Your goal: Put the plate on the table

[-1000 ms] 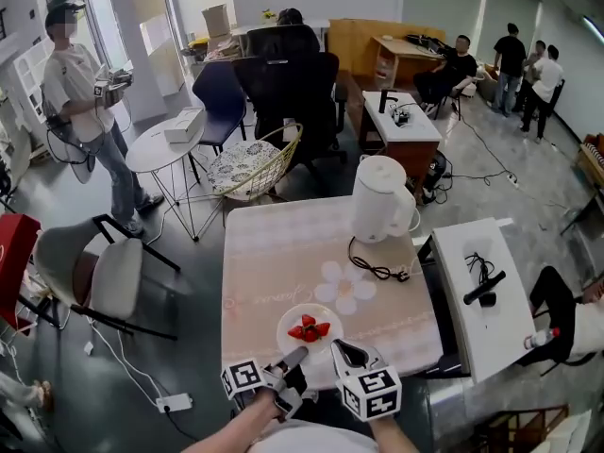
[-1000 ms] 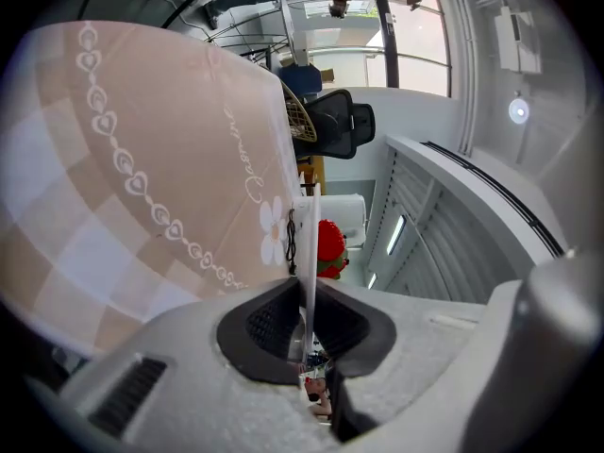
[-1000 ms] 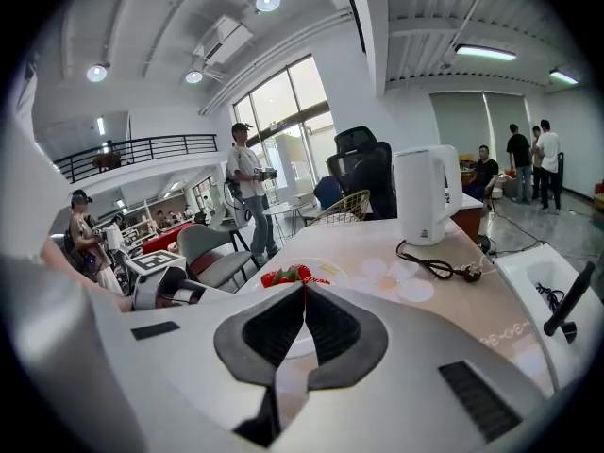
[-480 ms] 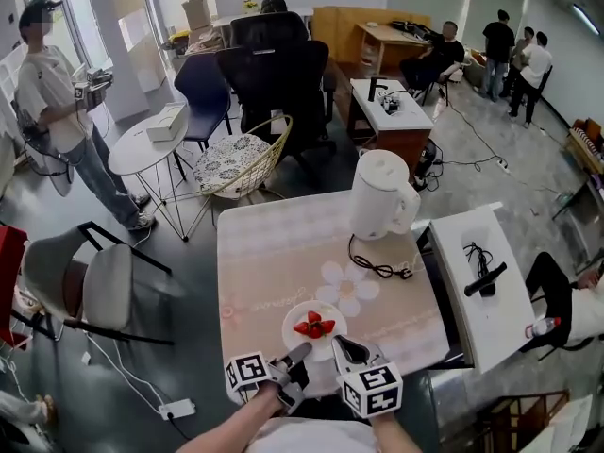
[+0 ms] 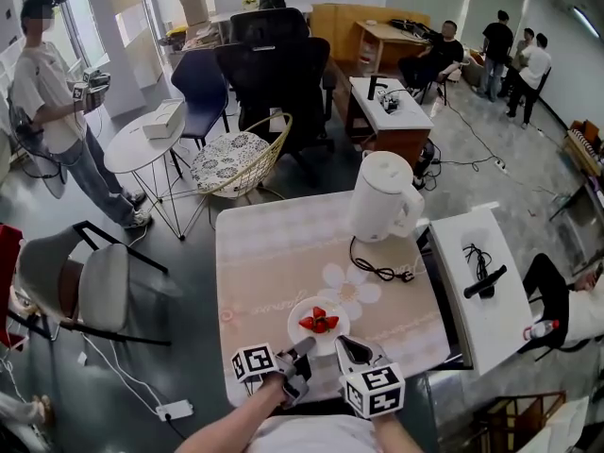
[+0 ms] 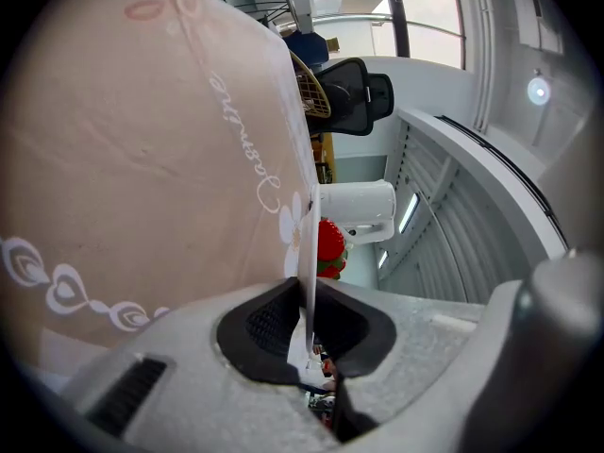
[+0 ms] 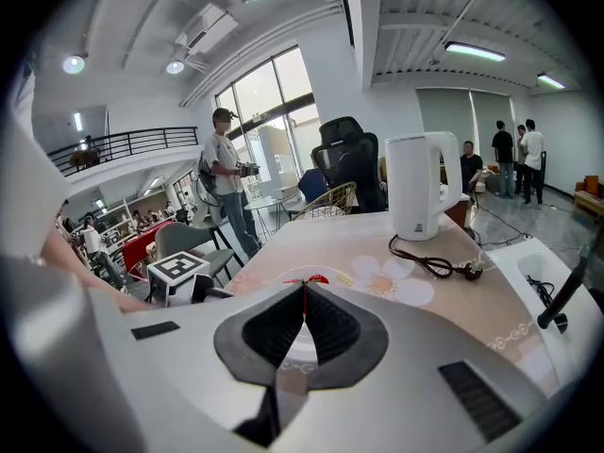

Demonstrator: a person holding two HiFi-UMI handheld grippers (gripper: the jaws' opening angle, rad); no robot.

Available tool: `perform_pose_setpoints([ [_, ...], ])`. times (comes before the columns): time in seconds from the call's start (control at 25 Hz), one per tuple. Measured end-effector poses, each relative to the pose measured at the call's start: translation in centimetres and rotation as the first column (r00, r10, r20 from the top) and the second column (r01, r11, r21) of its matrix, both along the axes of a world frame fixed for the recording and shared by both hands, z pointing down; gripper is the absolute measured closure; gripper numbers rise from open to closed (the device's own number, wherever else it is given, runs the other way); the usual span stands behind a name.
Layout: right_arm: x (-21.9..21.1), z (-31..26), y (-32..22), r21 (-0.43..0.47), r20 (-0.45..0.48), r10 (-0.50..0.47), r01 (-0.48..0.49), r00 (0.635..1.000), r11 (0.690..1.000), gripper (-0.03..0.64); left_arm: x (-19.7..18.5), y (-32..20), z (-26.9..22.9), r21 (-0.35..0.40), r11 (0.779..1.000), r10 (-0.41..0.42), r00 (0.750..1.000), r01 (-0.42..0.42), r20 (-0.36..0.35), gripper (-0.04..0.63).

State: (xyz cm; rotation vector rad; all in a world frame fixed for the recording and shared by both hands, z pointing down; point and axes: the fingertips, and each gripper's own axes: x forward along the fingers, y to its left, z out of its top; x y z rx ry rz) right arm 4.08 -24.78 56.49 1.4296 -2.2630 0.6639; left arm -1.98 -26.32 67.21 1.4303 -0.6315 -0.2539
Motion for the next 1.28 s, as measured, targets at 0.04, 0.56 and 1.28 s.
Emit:
perform_pose_setpoints([
  [0.04, 0.0, 0.1, -0.2, -0.002, 0.0, -0.001, 0.001, 1.0, 1.0, 0.612, 0.1, -0.1, 0.2, -0.006, 1.0, 0.002, 1.0, -0.002, 0.006, 0.568],
  [0.56, -0.8, 0.6, -1.3, -0.02, 0.002, -0.028, 0.028, 1.0, 0.999, 0.612, -0.7, -1.4, 2.1, -0.062, 0.998, -0.029, 0.997, 0.034, 0.072, 0.566],
  [1.28, -1.3, 1.4, 0.0, -0.039, 0.01, -0.053, 0.053, 0.999, 0.998, 0.612, -1.5, -1.7, 2.2, -0.021, 0.999, -0.023, 0.973, 0.028, 0.23, 0.447],
])
